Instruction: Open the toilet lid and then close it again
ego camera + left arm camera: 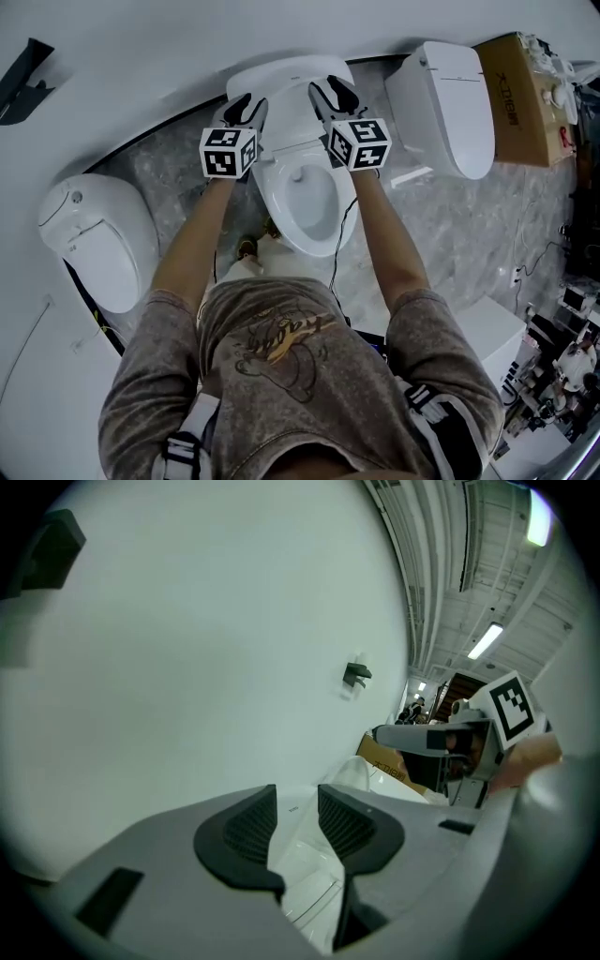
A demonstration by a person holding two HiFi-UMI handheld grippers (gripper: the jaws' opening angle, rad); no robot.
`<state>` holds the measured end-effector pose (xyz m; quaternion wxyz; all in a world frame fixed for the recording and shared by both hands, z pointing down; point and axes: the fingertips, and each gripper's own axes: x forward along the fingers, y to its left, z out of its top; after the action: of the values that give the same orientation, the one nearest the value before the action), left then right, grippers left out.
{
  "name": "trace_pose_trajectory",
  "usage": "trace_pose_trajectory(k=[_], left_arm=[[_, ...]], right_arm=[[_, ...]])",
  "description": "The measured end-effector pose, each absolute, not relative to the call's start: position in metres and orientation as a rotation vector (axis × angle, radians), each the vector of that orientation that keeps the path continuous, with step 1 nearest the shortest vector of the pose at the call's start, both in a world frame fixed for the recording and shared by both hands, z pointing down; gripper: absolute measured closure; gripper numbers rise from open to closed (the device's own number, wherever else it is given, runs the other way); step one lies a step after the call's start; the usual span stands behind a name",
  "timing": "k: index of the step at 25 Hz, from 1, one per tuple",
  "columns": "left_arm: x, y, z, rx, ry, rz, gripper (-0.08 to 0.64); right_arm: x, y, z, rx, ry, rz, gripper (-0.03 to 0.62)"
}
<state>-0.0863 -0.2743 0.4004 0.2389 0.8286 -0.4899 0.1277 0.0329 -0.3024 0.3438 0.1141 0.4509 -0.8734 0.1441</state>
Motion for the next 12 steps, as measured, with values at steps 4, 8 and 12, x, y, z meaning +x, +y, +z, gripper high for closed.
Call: trace_pose_trajectory(k=[4,8,12], left_arm=[[-0.078,-0.287,0.41,2.278,-1.318,0.381,0.426],[-0.068,-0.29,0.424,2.273,-1.295,0.388,0.426],[-0.063,-0.293,0.431,2.274,-1.282,0.364,0.425]], right_arm=[[0.036,-0.327,0.356,1.275,-2.544,0.444,0.425],[0.031,-0.335,0.372,1.198,-2.535,0.48,0.425],[0.029,-0.335,0.382,1.161,-2.533,0.475,0.425]])
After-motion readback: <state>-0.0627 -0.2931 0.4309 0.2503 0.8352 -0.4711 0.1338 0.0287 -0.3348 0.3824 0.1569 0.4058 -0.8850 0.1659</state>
